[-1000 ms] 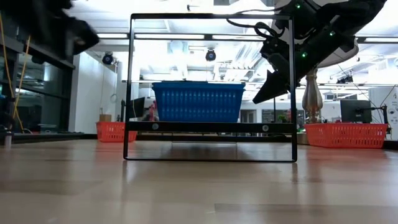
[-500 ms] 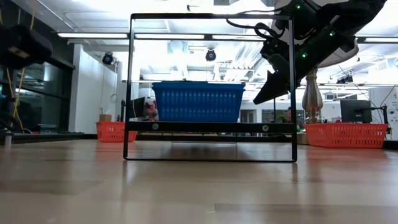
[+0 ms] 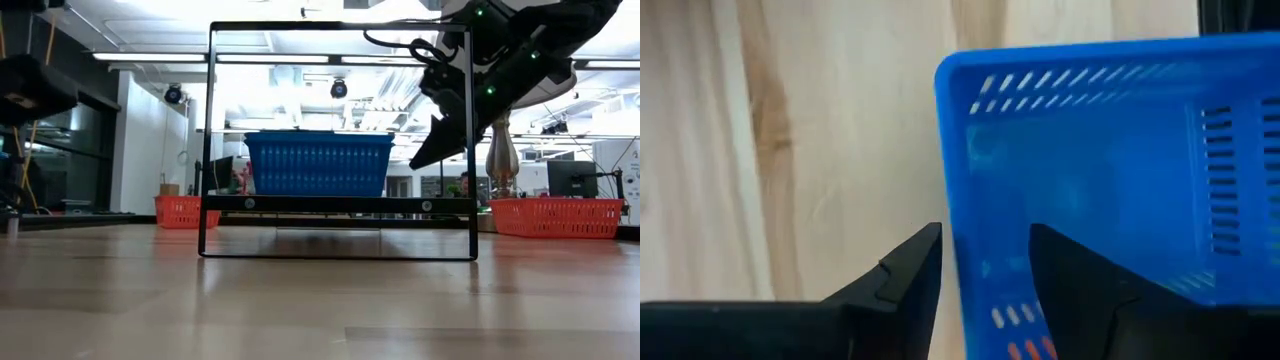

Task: Stack baskets on shelf by color
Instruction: Stack the blue bin on top of the blue bin on the shelf

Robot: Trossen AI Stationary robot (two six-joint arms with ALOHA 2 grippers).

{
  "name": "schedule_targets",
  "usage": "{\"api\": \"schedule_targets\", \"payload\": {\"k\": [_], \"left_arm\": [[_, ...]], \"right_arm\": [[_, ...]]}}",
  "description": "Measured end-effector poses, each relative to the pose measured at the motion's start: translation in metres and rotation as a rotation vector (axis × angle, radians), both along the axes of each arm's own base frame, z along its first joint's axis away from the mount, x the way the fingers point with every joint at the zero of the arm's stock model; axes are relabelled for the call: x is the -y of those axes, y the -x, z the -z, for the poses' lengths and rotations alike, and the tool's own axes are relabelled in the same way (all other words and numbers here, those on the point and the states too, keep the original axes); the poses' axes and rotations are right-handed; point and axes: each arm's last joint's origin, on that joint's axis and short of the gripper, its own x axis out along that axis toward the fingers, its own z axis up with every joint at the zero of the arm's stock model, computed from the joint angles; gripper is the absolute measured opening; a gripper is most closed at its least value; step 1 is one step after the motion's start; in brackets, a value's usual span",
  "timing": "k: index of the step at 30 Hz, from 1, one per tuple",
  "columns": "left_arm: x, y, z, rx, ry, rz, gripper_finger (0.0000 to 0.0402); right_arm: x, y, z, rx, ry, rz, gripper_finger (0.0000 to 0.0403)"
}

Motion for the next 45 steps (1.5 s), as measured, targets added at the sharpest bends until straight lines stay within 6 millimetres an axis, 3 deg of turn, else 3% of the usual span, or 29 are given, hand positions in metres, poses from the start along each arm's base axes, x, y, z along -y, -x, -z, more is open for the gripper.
{"api": "schedule_targets", "payload": {"k": [9,13,16,21,26,30,33,37,45], "left_arm": [[-0.003,-0.004,0.015,-0.087,-0.024,-0.007,0.0125],[-0.004,-0.005,0.013,-0.089,-0.042,0.066,0.0055],[-0.004,-0.012,-0.001,-0.039,-0.093,0.119,0.0010],[-0.009,-0.018,-0.051,0.067,-0.247,0.146,0.0003],[-0.024,0.000,-0.127,0.245,-0.450,0.064,0.0002],[-0.045,0.025,-0.183,0.543,-0.602,-0.120,0.0001],[-0.067,0.040,-0.203,0.701,-0.687,-0.338,0.0001],[-0.097,0.043,-0.195,0.807,-0.625,-0.713,0.0001],[-0.142,0.026,-0.127,0.791,-0.494,-1.178,0.0001]], "right_arm": [[0.000,0.000,0.000,0.001,-0.004,0.004,0.0000],[0.000,0.000,0.000,0.007,-0.004,0.005,0.0000],[0.000,-0.001,-0.001,0.011,-0.005,0.004,0.0000],[0.000,-0.001,-0.001,0.014,-0.007,0.004,0.0000],[0.000,0.000,0.000,0.006,-0.014,-0.005,0.0000],[0.000,0.000,0.000,0.000,-0.017,-0.008,0.0000],[0.000,0.000,0.000,0.001,-0.019,-0.007,0.0000],[0.000,0.000,0.000,0.001,-0.019,-0.006,0.0000],[0.000,0.000,0.000,0.008,-0.018,-0.006,0.0000]]}}
